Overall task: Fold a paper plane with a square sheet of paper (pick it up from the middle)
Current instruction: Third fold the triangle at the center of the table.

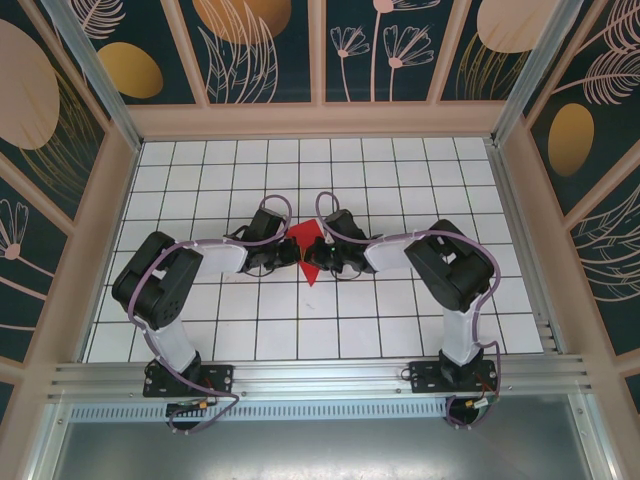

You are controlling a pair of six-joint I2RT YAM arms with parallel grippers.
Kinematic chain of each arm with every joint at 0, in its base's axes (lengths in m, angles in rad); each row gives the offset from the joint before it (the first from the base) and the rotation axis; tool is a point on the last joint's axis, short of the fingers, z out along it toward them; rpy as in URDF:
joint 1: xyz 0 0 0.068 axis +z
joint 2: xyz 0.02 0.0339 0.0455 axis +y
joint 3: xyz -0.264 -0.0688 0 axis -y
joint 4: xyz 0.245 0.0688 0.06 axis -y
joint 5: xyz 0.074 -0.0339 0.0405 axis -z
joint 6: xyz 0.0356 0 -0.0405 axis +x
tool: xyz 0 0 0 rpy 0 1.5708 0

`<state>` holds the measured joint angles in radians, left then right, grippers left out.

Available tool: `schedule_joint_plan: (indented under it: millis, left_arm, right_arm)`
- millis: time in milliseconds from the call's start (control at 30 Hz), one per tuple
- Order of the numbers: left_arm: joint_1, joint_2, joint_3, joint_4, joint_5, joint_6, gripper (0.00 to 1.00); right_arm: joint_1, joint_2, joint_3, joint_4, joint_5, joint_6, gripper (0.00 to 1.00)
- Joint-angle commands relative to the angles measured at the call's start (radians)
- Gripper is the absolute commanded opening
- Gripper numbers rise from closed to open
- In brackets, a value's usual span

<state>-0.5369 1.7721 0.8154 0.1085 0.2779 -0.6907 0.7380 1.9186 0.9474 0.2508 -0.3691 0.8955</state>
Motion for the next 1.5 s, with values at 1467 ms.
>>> schedule_joint_plan:
  millis: [1467]
  left_arm:
    - [-0.003,0.0,0.005,-0.053,-0.056,0.007,0.03]
  right_arm:
    - [-0.019,-0.051,-0.066,-0.011,0.004,-0.032,0.12]
